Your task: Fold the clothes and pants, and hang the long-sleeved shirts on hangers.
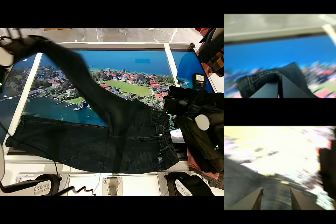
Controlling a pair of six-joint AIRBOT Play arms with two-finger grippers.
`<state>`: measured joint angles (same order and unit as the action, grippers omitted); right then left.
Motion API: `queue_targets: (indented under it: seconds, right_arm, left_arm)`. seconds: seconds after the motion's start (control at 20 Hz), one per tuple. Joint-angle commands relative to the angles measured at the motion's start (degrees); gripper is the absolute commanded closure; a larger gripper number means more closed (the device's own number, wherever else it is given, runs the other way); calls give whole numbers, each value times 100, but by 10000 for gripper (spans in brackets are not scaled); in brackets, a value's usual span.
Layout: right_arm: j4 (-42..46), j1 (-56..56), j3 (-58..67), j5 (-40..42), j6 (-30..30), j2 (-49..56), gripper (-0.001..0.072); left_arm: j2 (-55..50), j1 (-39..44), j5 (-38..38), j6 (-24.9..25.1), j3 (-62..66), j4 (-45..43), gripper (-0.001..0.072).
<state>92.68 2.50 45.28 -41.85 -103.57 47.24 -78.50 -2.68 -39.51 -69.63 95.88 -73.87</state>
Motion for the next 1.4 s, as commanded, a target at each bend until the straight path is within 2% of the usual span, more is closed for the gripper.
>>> queue_targets:
  seconds: [0.0, 0.1, 0.2, 0.3, 0.35, 0.5, 0.65, 0.85, 1.0, 1.05, 1.15, 1.2, 1.35]
  right_arm:
    - [-680, -1202, 2, -866, 990, 356, 347]
    - [-1692, -1622, 2, -1628, 2162, 673, 368]
    - [-2249, -1895, 2, -2306, 2874, 1086, 366]
    - [-2245, -2072, 2, -2385, 2977, 1510, 355]
    - [-2312, -2142, 2, -2288, 2973, 1705, 352]
    - [-2850, -2190, 2, -2100, 2973, 2328, 196]
    - [-3198, -2190, 2, -1390, 2973, 2828, 183]
    - [-3403, -2175, 2, -109, 2973, 3038, 184]
    - [-3587, -2173, 2, -87, 2977, 3303, 186]
    - [-3705, -2173, 2, -74, 3053, 3368, 248]
    - [-3967, -2159, 15, -76, 3602, 3381, 580]
    - [-4041, -2118, 61, -133, 3891, 3379, 662]
    - [-4035, -1853, 409, -118, 4223, 3248, 679]
  left_arm:
    - [208, -852, -1047, -35, -186, -542, 694]
    - [212, -1259, -1108, -153, -686, -542, 695]
    - [214, -1572, -1126, -151, -1261, -546, 695]
    - [214, -1834, -1108, -103, -1790, -570, 695]
    - [214, -1934, -1106, 125, -1987, -568, 694]
    - [214, -2149, -1220, 855, -2332, -732, 694]
    - [214, -2170, -1357, 857, -2378, -1377, 693]
    - [212, -2170, -1388, 857, -2378, -1438, 693]
    - [212, -2170, -1386, 857, -2378, -1440, 692]
    - [212, -2170, -1386, 859, -2378, -1440, 692]
    - [212, -2170, -1344, 859, -2378, -1440, 691]
    - [212, -2170, -1292, 859, -2378, -1440, 691]
    - [214, -2170, -911, 791, -2374, -1447, 692]
